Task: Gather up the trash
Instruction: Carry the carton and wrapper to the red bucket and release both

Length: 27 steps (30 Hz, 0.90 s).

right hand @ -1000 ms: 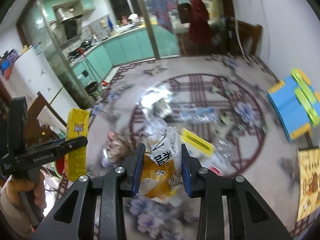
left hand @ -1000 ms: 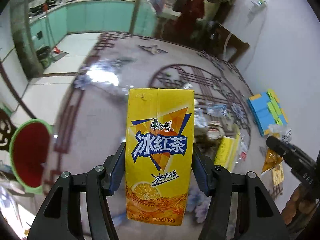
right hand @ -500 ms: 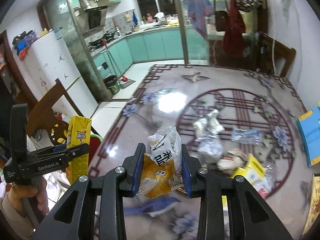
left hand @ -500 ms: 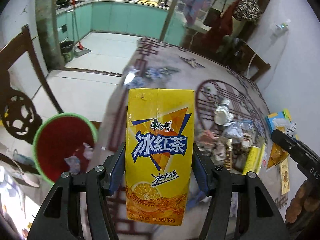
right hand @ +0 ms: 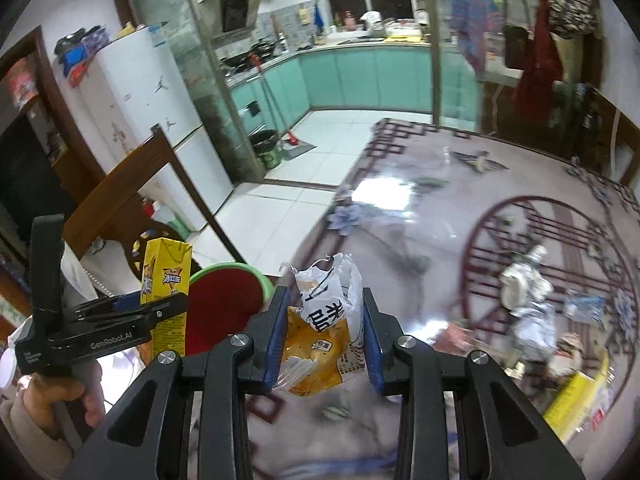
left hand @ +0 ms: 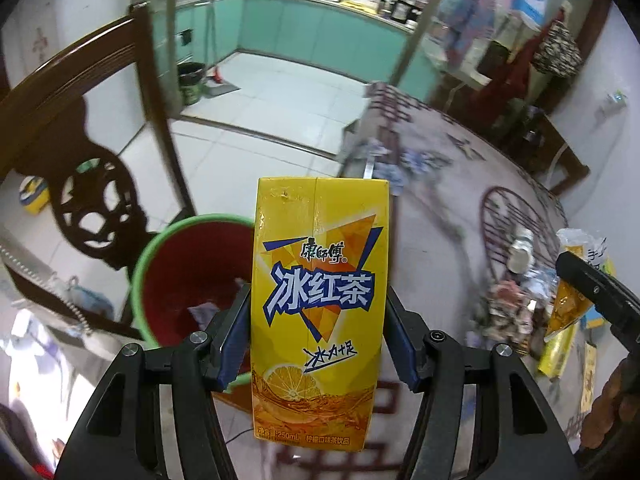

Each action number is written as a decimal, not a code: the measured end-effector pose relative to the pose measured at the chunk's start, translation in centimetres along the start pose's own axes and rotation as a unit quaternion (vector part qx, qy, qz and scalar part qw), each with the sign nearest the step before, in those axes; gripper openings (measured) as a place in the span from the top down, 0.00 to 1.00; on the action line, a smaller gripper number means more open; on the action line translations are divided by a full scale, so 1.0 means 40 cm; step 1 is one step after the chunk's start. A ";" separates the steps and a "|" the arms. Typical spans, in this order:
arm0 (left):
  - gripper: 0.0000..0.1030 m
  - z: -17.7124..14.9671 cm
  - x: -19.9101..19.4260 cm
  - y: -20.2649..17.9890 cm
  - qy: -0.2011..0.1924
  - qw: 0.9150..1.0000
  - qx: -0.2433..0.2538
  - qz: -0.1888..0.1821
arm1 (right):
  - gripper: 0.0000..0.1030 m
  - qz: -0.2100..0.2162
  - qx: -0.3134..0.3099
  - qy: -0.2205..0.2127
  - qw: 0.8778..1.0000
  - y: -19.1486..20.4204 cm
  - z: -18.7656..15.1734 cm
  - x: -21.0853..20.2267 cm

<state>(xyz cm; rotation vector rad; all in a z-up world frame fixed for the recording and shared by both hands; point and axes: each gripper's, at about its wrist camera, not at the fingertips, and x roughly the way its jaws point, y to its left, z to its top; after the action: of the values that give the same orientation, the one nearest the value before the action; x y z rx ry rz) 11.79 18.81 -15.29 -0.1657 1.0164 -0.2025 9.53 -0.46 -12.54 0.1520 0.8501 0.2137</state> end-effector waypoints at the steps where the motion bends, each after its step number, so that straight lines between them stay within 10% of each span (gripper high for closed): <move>1: 0.43 0.002 0.002 0.017 0.001 1.000 -0.003 0.007 | 0.70 0.006 -0.004 0.004 1.000 0.014 0.005 0.016; 27: 0.43 0.019 0.116 0.250 0.045 0.994 -0.073 0.061 | 0.70 0.101 -0.084 0.108 0.985 0.262 0.067 0.399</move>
<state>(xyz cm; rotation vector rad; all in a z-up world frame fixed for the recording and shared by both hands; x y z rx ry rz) 15.70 27.40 -21.03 -0.2289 1.1274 -0.0233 20.47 13.48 -20.11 0.0574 1.0292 0.4983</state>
